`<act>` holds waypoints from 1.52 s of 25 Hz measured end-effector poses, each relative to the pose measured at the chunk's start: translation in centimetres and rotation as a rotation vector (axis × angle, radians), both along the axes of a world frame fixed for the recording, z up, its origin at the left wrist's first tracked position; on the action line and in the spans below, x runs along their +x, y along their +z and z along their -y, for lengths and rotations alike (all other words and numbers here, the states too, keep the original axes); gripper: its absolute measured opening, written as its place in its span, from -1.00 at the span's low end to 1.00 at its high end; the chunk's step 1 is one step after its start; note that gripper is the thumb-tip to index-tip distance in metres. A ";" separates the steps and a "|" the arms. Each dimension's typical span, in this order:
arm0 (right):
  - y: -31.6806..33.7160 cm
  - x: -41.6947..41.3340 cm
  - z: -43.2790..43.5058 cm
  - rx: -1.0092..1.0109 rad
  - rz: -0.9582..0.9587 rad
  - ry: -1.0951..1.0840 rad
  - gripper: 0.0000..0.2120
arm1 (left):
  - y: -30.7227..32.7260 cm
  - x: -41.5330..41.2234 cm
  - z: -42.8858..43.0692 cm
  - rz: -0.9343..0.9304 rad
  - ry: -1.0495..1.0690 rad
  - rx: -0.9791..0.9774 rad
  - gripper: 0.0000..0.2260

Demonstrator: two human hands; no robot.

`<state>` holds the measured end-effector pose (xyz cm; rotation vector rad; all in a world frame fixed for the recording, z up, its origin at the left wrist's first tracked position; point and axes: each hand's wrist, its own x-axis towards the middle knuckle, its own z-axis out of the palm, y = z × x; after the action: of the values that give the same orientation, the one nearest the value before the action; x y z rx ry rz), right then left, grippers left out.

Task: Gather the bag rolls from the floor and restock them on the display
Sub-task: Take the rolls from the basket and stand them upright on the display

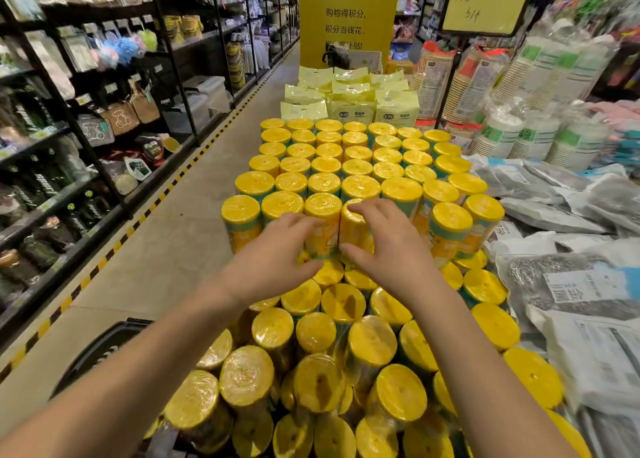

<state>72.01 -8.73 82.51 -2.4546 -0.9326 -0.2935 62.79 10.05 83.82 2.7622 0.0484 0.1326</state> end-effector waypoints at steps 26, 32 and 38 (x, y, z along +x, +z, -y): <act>-5.7 -32.1 -39.7 -0.488 -0.117 0.286 -0.41 | -8.6 -33.5 -37.6 -0.248 0.268 0.215 -0.42; -11.1 -27.2 -47.2 -0.521 -0.218 0.318 -0.42 | -13.7 -28.9 -44.0 -0.323 0.246 0.174 -0.44; -18.8 -19.5 -53.6 -0.575 -0.320 0.308 -0.43 | -21.2 -22.3 -50.5 -0.425 0.214 0.147 -0.40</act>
<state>52.47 44.84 63.73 -2.6723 -1.3635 0.5295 40.48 60.58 62.64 2.8728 0.4622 -0.4124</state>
